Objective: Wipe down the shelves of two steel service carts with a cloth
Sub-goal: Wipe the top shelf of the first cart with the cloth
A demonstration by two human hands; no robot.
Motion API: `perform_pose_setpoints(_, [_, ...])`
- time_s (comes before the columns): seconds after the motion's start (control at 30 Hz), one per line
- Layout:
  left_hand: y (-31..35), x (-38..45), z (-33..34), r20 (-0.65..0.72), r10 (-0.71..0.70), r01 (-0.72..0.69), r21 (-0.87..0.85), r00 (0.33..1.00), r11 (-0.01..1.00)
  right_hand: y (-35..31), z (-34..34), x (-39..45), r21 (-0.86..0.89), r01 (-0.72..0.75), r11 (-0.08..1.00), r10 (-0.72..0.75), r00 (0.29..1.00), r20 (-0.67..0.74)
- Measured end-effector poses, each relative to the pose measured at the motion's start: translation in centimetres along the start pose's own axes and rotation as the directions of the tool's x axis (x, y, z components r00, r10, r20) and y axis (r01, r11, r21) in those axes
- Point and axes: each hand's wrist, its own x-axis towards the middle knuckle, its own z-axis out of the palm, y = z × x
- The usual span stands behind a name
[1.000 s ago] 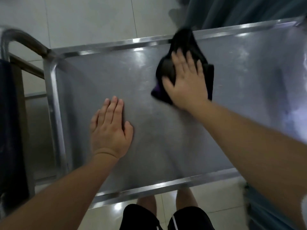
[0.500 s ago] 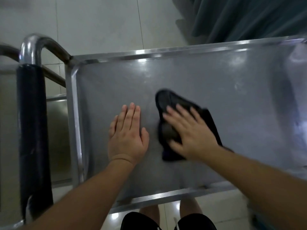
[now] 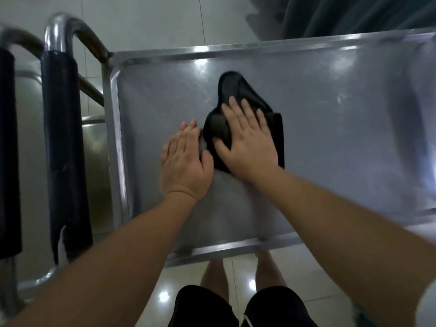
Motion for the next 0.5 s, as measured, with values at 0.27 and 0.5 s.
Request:
perform_pose_setpoints(0.27, [0.1,0.1,-1.6,0.064,-0.058,0.069,-0.195,0.996,0.978,0.2,2.9,-16.4,-0.013,0.147,0.989,-0.145,0.986,0.084])
perform_pose_setpoints(0.5, [1.2,-1.1,-3.9,0.179,0.002,0.012,-0.078,0.984,0.997,1.0,3.1,-23.3,-0.071,0.300,0.951,-0.295,0.952,0.077])
